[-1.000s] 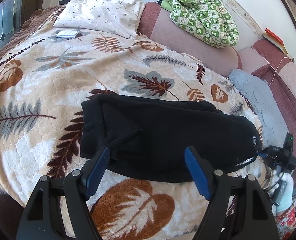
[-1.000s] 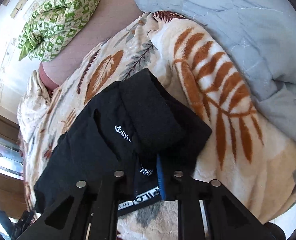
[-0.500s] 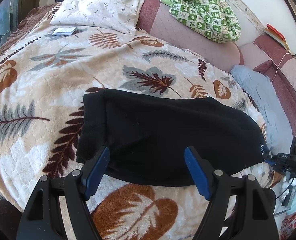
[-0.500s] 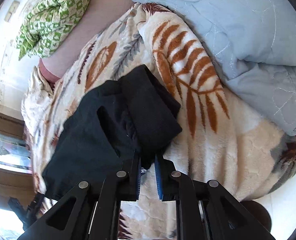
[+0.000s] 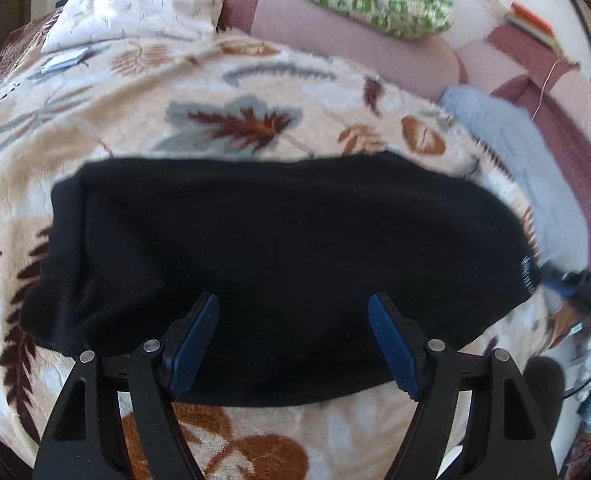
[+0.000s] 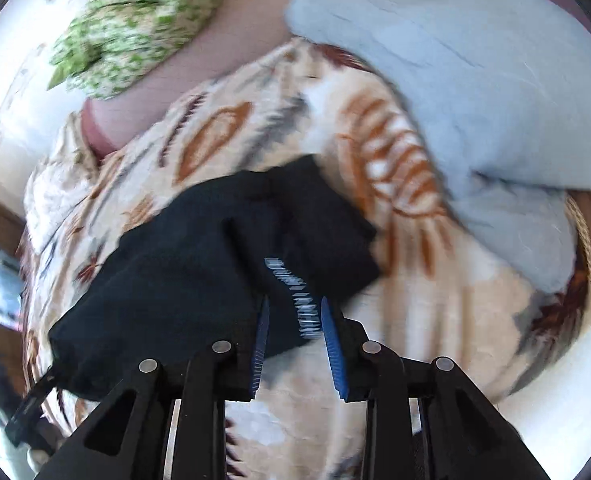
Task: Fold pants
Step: 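Press the folded pants flat with both grippers and open them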
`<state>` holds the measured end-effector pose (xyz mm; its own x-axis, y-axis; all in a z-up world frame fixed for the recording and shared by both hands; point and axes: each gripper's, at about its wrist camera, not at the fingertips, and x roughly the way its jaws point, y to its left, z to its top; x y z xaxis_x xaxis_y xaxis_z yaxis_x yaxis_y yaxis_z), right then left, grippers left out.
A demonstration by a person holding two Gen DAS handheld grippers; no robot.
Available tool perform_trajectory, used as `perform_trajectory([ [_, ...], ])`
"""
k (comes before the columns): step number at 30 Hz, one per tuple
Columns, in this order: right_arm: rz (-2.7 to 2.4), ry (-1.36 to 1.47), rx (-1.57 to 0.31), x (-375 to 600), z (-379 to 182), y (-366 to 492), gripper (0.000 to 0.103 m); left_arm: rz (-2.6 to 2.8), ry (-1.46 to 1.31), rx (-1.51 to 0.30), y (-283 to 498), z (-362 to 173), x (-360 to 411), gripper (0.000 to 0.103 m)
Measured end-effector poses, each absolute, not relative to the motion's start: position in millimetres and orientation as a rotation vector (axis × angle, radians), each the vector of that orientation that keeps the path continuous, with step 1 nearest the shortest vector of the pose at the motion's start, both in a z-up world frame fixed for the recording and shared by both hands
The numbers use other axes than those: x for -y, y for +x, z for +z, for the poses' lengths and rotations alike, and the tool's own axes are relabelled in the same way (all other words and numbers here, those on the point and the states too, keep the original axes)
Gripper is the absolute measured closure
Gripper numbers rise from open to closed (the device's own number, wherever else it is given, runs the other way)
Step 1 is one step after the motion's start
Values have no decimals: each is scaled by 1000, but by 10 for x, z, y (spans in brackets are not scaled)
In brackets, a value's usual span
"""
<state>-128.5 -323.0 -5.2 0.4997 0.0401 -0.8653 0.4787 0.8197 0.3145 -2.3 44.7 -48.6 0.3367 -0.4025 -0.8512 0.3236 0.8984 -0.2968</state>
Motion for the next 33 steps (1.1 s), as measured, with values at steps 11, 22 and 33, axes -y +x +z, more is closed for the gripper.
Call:
perform_trajectory([
  [11, 247, 291, -1133, 1485, -421, -603, 72, -474, -202, -1047, -432, -148, -1193, 27],
  [22, 401, -192, -1106, 302, -609, -446, 66, -314, -302, -1018, -307, -131, -1924, 27],
  [33, 408, -144, -1158, 369, -565, -434, 97, -318, -311, -1007, -310, -105, -1961, 27],
])
